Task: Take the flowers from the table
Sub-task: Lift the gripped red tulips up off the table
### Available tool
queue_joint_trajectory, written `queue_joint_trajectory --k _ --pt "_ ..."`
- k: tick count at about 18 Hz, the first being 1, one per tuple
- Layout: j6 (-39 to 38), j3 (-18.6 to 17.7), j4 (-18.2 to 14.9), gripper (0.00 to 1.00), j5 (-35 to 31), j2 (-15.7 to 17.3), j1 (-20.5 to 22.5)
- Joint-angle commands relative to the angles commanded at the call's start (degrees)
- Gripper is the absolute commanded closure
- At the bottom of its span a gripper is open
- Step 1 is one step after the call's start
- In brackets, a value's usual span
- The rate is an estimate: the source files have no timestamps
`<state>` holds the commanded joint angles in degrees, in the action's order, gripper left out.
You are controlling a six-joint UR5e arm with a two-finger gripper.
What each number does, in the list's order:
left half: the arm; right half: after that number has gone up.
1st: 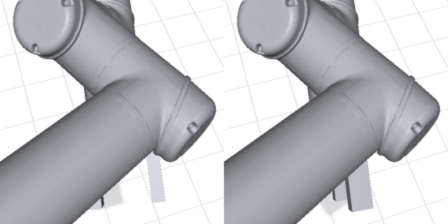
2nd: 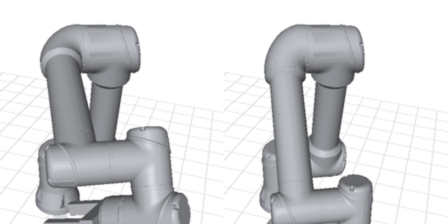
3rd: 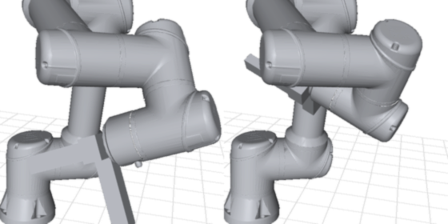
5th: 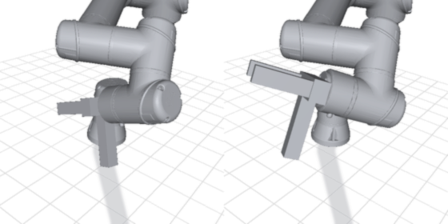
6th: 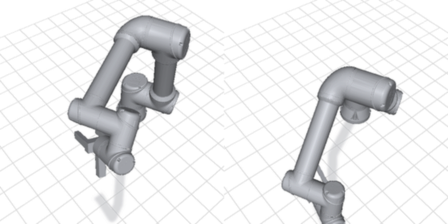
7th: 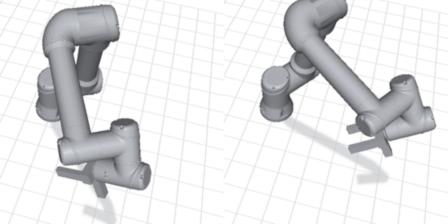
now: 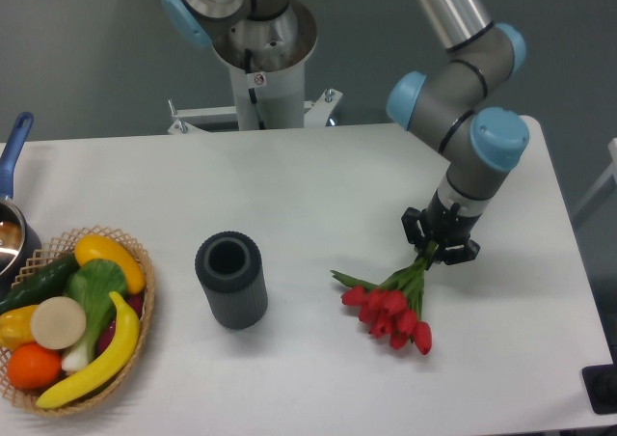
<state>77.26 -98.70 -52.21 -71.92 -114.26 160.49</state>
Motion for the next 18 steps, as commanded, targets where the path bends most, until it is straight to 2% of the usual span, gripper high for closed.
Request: queue_joint_trajectory --k 8,13,18 --pt "-0.1 0.3 0.3 0.75 19.7 5.8 7.0" --pt "-1.7 2.2 0.4 0.75 30.1 6.3 9.5" --pt "-2.3 3.3 0.4 0.75 35.5 6.4 11.7"
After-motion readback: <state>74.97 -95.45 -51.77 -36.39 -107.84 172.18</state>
